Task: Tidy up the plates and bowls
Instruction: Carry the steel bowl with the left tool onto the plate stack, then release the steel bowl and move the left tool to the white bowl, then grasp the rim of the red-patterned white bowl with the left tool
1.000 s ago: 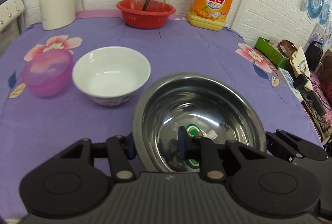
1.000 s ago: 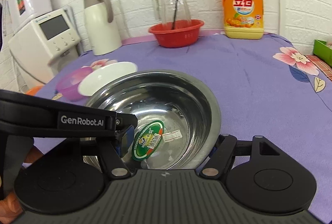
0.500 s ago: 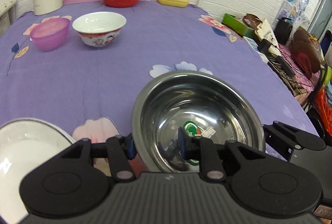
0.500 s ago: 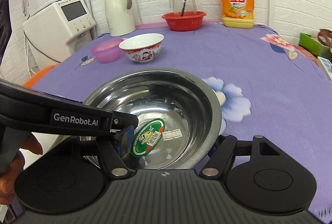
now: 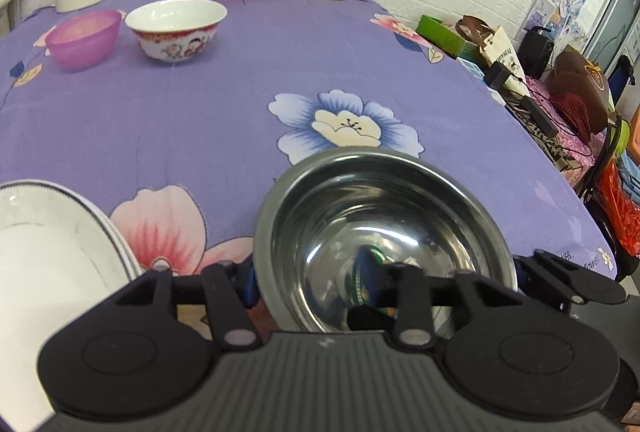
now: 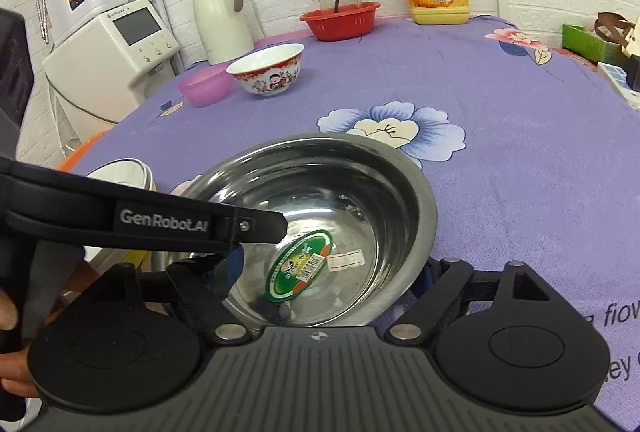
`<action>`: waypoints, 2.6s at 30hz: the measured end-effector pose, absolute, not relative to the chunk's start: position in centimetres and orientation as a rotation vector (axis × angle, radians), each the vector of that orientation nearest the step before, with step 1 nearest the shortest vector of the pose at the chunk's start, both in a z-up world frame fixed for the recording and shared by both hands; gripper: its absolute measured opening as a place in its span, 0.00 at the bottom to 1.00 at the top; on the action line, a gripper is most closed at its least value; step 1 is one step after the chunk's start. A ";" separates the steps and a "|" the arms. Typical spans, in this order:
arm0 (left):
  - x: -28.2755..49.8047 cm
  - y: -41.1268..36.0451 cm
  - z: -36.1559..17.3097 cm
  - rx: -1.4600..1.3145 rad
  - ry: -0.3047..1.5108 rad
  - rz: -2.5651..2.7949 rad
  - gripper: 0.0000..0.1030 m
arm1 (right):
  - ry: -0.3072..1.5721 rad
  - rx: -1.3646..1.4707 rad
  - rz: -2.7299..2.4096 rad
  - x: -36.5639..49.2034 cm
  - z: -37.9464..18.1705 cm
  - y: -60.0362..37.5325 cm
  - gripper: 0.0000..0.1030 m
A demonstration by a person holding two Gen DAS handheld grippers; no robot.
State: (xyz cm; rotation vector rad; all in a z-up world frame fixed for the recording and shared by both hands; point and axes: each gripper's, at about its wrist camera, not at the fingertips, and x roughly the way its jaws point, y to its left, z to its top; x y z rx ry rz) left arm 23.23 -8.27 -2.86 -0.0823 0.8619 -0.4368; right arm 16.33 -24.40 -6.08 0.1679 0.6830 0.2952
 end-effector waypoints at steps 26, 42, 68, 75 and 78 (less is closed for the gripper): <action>28.6 2.9 1.1 -0.162 0.711 -0.153 0.94 | 0.576 0.240 0.251 20.6 -0.9 -28.1 1.00; 35.9 3.9 1.5 -0.137 0.667 -0.136 0.94 | 0.683 0.044 0.422 33.7 1.0 -23.5 1.00; 48.5 4.4 -4.1 -0.529 0.884 -0.098 0.77 | 0.771 -0.138 0.494 48.0 -3.8 -14.9 1.00; 48.6 4.2 -4.3 -0.496 0.884 -0.103 0.73 | 0.767 -0.151 0.487 48.6 -4.6 -14.7 1.00; 48.9 4.2 -4.3 -0.498 0.880 -0.133 0.52 | 0.773 -0.127 0.519 48.6 -4.8 -14.5 1.00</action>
